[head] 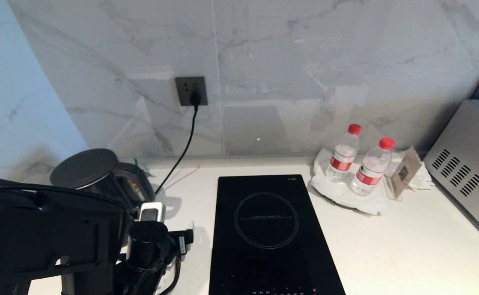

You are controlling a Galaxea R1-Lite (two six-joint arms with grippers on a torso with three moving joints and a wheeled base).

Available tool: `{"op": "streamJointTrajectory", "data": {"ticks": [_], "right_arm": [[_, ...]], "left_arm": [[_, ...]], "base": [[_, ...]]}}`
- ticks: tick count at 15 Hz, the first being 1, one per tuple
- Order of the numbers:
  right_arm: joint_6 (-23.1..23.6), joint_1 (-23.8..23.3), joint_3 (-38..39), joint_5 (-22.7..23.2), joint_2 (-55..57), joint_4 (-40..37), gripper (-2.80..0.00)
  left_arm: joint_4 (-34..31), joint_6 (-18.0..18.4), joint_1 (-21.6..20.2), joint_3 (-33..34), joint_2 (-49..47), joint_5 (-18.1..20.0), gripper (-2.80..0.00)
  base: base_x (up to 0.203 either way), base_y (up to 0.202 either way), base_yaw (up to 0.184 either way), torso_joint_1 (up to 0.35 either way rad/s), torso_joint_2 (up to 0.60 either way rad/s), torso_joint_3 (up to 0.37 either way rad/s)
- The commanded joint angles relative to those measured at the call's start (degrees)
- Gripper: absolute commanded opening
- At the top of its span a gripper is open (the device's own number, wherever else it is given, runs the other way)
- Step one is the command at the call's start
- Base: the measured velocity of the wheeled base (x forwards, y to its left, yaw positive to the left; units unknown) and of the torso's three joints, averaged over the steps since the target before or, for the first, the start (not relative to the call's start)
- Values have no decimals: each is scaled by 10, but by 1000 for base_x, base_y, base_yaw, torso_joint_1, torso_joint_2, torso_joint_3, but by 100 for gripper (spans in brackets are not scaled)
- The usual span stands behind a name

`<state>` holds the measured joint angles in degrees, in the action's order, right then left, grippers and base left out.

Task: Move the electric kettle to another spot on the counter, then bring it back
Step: Pick up the kettle

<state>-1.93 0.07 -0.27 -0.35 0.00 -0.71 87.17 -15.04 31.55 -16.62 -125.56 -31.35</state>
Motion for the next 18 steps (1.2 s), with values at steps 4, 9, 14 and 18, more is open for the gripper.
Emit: {"op": "streamJointTrajectory", "data": {"ticks": [4, 9, 14, 18], "right_arm": [[0, 0, 0, 0, 1, 0, -280], [0, 0, 0, 0, 1, 0, -280], [0, 0, 0, 0, 1, 0, -280], [0, 0, 0, 0, 1, 0, -280]], "left_arm": [[5, -1, -15, 19, 72, 18, 0], [5, 3, -50, -21, 74, 28, 0], [5, 23, -77, -60, 64, 29, 0], [5, 27, -95, -89, 64, 30, 0]], "base": [[0, 0, 0, 0, 0, 0], [0, 0, 0, 0, 0, 0], [0, 0, 0, 0, 0, 0], [0, 0, 0, 0, 0, 0]]}}
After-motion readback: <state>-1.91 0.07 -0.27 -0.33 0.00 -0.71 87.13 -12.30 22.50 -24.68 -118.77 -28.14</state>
